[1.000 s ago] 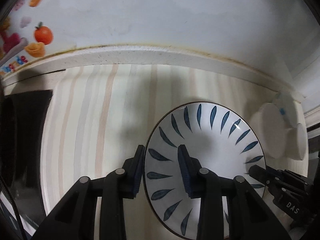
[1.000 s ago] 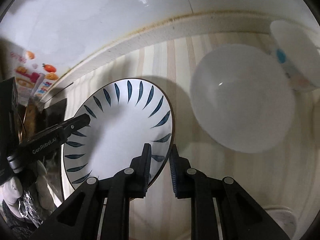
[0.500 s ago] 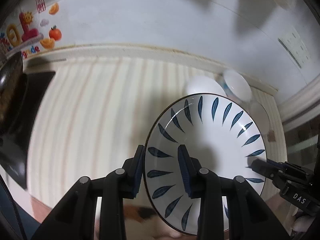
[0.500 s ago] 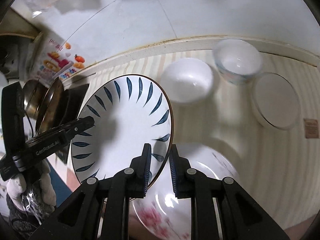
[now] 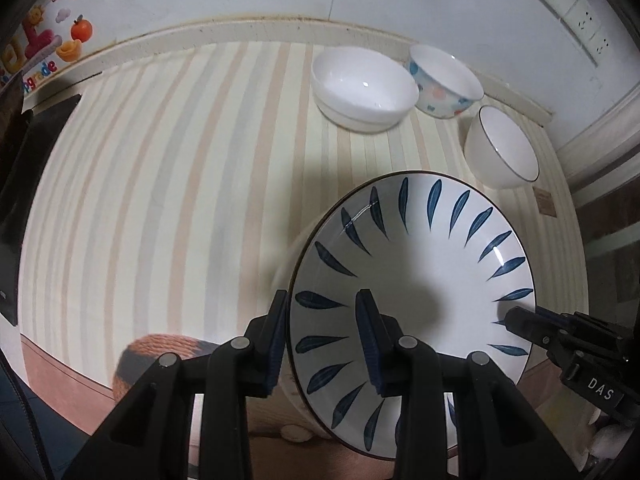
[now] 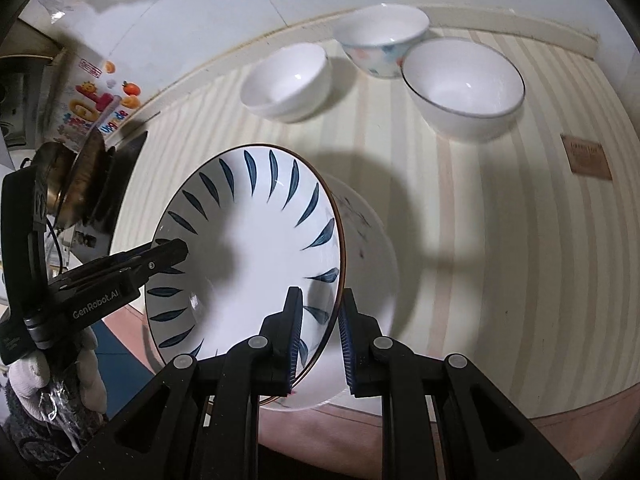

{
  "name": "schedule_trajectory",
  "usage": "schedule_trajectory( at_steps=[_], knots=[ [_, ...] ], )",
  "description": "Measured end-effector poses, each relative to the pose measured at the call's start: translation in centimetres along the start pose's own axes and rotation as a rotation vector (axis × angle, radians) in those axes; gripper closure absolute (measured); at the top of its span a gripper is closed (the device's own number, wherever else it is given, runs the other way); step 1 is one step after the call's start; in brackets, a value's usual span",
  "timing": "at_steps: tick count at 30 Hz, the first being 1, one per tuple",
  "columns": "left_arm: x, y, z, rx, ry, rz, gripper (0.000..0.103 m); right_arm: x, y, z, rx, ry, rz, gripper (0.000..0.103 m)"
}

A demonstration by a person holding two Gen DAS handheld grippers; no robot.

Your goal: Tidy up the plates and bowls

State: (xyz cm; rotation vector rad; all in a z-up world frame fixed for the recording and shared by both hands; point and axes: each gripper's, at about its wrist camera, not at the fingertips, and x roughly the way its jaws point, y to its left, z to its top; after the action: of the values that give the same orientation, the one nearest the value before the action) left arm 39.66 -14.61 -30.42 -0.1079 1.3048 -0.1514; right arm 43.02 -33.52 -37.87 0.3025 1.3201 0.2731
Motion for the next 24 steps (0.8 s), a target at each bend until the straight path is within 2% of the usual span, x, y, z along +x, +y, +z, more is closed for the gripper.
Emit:
schedule_trajectory(
  at_steps=[9, 24],
  knots=[
    [2.0, -0.5, -0.2, 0.016, 0.012, 0.038, 0.072, 1.9, -1.6, -0.3, 0.012, 0.019, -0.004, 0.083],
    [3.2, -0.7, -0.4, 0.018, 0.018, 0.074, 0.072, 3.5, -1.5, 0.2, 0.002, 0.042, -0.006, 0.083]
  ],
)
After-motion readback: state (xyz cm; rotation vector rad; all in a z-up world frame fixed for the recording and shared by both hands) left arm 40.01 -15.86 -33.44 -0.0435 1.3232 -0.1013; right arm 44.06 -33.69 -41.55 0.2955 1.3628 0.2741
